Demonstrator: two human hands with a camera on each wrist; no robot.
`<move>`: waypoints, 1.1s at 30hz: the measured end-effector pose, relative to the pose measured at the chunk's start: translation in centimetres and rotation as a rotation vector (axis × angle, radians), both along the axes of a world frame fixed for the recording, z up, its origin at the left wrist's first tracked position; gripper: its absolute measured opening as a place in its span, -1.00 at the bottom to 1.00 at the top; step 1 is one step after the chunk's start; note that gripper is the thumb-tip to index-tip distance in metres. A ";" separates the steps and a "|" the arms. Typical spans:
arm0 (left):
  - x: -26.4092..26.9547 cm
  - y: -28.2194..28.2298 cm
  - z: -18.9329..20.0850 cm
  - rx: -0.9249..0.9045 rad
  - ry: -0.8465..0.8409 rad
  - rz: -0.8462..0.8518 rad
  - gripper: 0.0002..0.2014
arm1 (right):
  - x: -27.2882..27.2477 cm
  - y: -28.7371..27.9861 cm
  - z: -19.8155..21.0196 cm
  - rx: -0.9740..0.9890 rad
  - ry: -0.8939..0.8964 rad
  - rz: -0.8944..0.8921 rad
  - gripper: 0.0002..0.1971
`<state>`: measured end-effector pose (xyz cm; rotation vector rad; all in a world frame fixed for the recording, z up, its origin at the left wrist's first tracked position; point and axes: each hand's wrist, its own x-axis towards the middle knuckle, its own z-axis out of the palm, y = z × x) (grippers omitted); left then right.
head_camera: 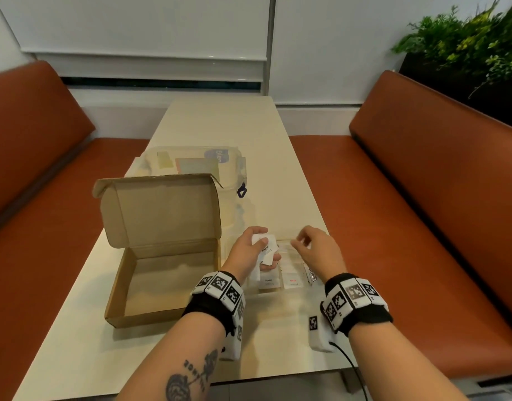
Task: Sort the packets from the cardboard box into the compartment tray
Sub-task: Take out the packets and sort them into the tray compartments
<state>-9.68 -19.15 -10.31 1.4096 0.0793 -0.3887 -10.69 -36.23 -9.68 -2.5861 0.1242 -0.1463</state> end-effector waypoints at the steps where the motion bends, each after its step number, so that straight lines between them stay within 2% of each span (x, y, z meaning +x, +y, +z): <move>1: -0.1 -0.1 0.0 0.010 -0.002 0.000 -0.83 | 0.1 0.7 0.4 0.161 0.003 0.020 -0.81; 3: -0.1 -0.2 0.0 0.055 -0.029 0.005 -0.82 | 0.3 2.0 1.1 0.449 0.061 0.070 -0.81; 5: -0.1 -0.1 0.1 0.072 -0.047 0.022 -0.84 | 0.3 2.5 1.3 0.601 0.121 0.105 -0.79; 11: 0.0 0.6 0.2 -0.002 -0.020 0.028 -0.92 | 0.5 3.6 0.9 0.672 0.168 0.049 -0.70; 19: 0.2 1.9 0.2 -0.028 0.059 0.148 -0.90 | 0.8 4.1 1.3 0.830 0.245 0.034 -0.74; 24: 0.4 2.7 0.1 0.085 -0.029 0.266 -0.89 | 1.0 3.7 0.9 0.694 0.250 0.077 -0.73; 27: 0.4 3.1 0.0 0.078 -0.054 0.309 -0.87 | 0.8 3.5 0.3 0.435 0.215 0.053 -0.91; 29: 0.3 3.1 -0.1 0.087 -0.071 0.320 -0.86 | 0.5 3.6 -0.3 0.257 0.258 0.073 -0.95; 33: 0.2 3.1 -0.5 0.115 -0.085 0.318 -0.86 | 0.1 4.3 -1.3 0.097 0.339 0.130 -0.78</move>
